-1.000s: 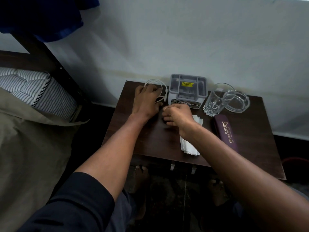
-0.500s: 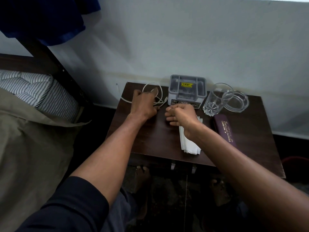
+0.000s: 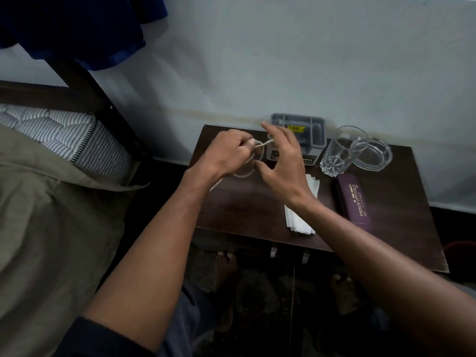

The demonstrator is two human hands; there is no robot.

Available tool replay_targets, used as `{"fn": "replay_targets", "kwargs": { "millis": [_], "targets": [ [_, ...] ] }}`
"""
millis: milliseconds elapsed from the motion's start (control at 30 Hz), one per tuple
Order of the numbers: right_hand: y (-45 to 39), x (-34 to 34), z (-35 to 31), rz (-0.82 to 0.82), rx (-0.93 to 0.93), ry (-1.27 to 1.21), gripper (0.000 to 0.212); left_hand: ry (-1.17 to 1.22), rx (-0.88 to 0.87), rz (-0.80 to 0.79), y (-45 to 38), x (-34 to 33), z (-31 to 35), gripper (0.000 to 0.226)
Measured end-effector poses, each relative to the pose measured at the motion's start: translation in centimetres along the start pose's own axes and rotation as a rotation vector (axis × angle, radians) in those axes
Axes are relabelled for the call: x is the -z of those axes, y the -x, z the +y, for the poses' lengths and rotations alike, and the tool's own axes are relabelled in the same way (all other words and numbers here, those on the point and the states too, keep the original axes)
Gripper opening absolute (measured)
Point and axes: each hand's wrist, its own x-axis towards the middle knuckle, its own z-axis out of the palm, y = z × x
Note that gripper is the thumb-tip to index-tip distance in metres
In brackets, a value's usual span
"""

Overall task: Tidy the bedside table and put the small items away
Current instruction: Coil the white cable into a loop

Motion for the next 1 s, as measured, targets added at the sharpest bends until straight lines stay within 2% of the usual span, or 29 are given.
{"fn": "replay_targets", "kwargs": {
  "millis": [100,167,267,367,567,667,733,800,867,933,1000],
  "targets": [
    [0.5,0.1,0.2,0.042,0.140,0.087,0.034,0.491,0.077,-0.110,2.2,-0.1,0.6,0.035],
    [0.8,0.2,0.4,0.029,0.190,0.133,0.021,0.586,0.130,-0.108,3.2,-0.3,0.6,0.034],
    [1.1,0.4,0.0,-0.040,0.171,0.128,0.014,0.462,0.130,-0.006,4.6,-0.8,0.1,0.035],
    [1.1,1.0,0.0,0.005,0.056,0.082,0.015,0.260,0.089,0.050,5.4,-0.5,-0.6,0.030],
    [1.6,1.9,1.3,-0.019,-0.207,-0.084,0.023,0.198,0.191,-0.149,5.3,0.3,-1.6,0.016],
    [1.6,2.3,2.1,0.013,-0.337,-0.217,0.028,0.197,0.249,-0.251,5.5,0.7,-1.8,0.023],
    [1.5,2.6,2.5,0.032,-0.402,-0.285,0.029,0.495,0.339,-0.251,5.4,1.4,-1.0,0.028],
    [1.6,2.7,2.6,0.011,-0.425,-0.327,0.030,1.041,0.401,-0.253,5.0,2.1,-0.1,0.028],
    [2.1,2.3,2.3,-0.043,-0.423,-0.378,0.030,1.525,0.355,-0.235,4.5,2.7,0.5,0.030],
    [2.6,1.8,1.9,-0.121,-0.423,-0.426,0.030,1.772,0.279,-0.124,3.9,2.7,0.7,0.033],
    [3.1,1.4,1.5,-0.223,-0.389,-0.464,0.026,1.791,0.248,0.022,3.5,2.3,0.8,0.039]
  ]
}}
